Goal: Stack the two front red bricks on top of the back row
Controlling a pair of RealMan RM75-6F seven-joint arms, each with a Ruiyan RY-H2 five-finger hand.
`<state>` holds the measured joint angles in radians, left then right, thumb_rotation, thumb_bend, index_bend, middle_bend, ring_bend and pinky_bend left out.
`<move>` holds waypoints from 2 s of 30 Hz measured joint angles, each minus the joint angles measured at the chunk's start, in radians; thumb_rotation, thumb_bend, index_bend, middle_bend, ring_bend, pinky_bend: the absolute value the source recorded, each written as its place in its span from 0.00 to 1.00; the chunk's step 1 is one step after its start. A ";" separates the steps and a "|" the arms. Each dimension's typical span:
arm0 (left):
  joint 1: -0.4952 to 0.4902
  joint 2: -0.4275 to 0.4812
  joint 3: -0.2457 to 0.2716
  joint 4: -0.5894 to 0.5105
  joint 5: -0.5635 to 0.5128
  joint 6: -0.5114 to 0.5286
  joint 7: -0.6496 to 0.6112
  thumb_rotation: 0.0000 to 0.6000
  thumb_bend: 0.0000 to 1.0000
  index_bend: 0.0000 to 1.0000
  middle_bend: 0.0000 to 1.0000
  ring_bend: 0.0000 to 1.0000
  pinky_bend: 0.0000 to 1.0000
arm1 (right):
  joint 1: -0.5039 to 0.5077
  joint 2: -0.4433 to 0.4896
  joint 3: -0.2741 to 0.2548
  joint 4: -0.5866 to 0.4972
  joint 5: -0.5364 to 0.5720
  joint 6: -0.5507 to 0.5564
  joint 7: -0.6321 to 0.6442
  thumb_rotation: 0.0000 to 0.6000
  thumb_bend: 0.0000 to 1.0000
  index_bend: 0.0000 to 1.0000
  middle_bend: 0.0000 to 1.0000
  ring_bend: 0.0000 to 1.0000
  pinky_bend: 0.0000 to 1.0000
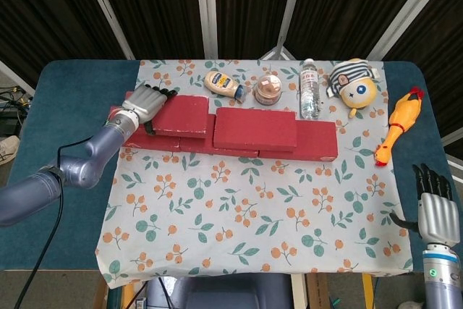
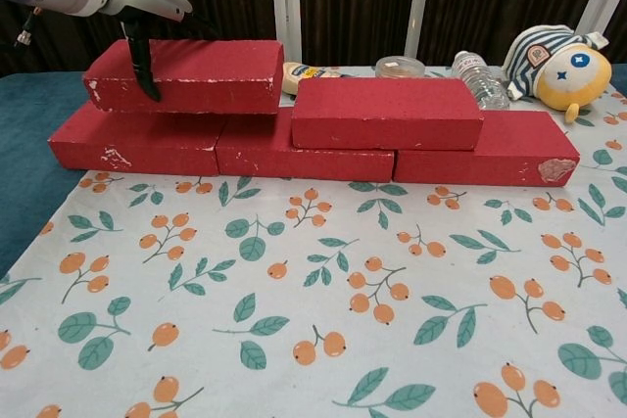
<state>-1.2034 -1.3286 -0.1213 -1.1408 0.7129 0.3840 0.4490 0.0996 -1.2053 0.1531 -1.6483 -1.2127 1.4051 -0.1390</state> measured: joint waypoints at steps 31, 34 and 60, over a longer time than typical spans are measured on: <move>-0.055 -0.061 0.109 0.060 0.038 0.012 -0.119 1.00 0.00 0.28 0.39 0.26 0.27 | -0.013 0.012 0.005 -0.001 -0.010 0.012 0.030 1.00 0.11 0.00 0.03 0.00 0.00; -0.061 -0.064 0.116 0.059 0.033 0.013 -0.121 1.00 0.00 0.28 0.39 0.26 0.27 | -0.014 0.013 0.006 -0.002 -0.009 0.013 0.033 1.00 0.11 0.00 0.03 0.00 0.00; -0.093 -0.097 0.148 0.084 -0.004 0.020 -0.137 1.00 0.00 0.28 0.39 0.26 0.27 | -0.017 0.022 0.011 -0.002 -0.005 0.008 0.047 1.00 0.11 0.00 0.03 0.00 0.00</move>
<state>-1.2967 -1.4253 0.0262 -1.0566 0.7084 0.4040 0.3122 0.0825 -1.1836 0.1638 -1.6507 -1.2173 1.4132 -0.0919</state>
